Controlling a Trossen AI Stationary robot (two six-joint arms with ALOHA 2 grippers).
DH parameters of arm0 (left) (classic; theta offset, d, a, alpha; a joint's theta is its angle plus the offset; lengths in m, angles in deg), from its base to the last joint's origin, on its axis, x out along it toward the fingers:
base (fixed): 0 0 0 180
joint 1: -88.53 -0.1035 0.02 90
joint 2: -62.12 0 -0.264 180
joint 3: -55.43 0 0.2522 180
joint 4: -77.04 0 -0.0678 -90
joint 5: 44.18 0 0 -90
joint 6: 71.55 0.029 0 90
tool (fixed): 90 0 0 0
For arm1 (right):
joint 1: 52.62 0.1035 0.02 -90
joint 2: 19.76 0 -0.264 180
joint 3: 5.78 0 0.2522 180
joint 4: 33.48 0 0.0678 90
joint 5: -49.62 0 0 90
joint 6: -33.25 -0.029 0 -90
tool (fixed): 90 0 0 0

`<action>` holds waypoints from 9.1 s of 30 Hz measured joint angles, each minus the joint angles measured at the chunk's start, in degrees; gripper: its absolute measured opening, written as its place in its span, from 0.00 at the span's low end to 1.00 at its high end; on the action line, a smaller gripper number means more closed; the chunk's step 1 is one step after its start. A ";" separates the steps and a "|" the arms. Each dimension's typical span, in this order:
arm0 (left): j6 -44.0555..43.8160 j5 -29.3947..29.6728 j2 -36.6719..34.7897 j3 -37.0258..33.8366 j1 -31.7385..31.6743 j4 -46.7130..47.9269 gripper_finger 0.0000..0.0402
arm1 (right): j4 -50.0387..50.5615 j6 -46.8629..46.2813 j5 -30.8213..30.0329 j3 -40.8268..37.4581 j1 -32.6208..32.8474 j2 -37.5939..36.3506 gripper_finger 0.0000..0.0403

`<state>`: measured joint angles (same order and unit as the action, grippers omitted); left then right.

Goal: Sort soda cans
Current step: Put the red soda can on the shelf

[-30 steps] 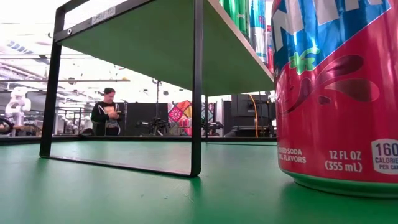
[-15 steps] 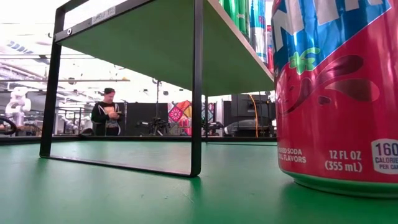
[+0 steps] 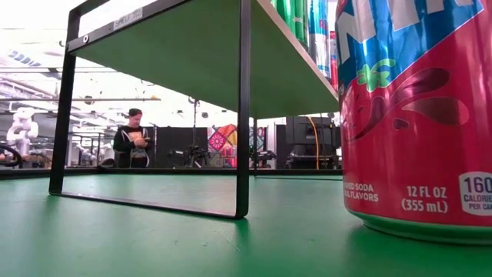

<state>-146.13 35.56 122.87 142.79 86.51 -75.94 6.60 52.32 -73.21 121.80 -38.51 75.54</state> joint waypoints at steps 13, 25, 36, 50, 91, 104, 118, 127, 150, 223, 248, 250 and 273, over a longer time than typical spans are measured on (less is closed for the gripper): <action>-0.07 -0.20 0.39 0.02 0.93 -0.83 0.73 | 0.32 -0.79 -0.01 -0.09 -0.13 1.29 0.87; 1.59 -0.38 0.37 0.04 0.94 -0.79 0.73 | -2.29 -0.57 -0.11 -0.07 0.26 1.27 0.74; 9.33 3.30 0.37 0.11 1.03 -1.38 0.91 | -1.96 -3.61 -0.31 -0.07 0.92 1.09 0.76; 23.46 7.47 -1.68 0.15 -0.85 -8.44 0.98 | -1.73 -27.92 -0.05 -0.09 1.00 -1.48 0.73; 98.85 -3.83 -9.35 0.07 0.26 -3.32 0.98 | -15.33 -83.50 20.85 0.00 -5.23 2.18 0.73; 96.17 -8.57 -7.00 0.02 0.26 0.95 0.98 | -21.26 -84.76 24.15 0.00 -5.16 4.98 0.73; 90.76 -11.71 -7.03 0.02 0.26 0.45 0.76 | -20.88 -84.17 25.63 0.00 -5.14 4.96 0.73; 89.94 -12.01 -7.02 0.02 0.26 0.66 0.71 | -20.50 -79.68 23.28 0.00 -4.94 4.94 0.81; 62.75 -6.54 -7.00 0.00 0.29 3.90 0.71 | -13.24 -32.00 2.25 8.00 3.95 4.64 0.91; 52.88 -4.42 -1.47 0.13 0.94 -9.31 0.98 | -11.76 -32.29 -20.10 8.81 9.43 9.44 0.74; 56.93 -14.58 3.28 0.09 2.21 -26.43 0.92 | -22.29 -33.38 -4.76 8.81 6.57 9.42 0.73; 56.93 -14.56 2.93 0.09 2.21 -26.23 0.88 | -22.23 -33.36 -4.71 8.81 6.57 9.42 0.73; 54.99 -13.36 2.20 0.00 2.17 -29.25 0.91 | -21.75 -32.78 -4.41 8.92 6.09 9.42 0.75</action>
<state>-91.13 22.20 125.08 142.79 88.67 -105.19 -15.15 19.55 -77.62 130.72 -32.42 84.96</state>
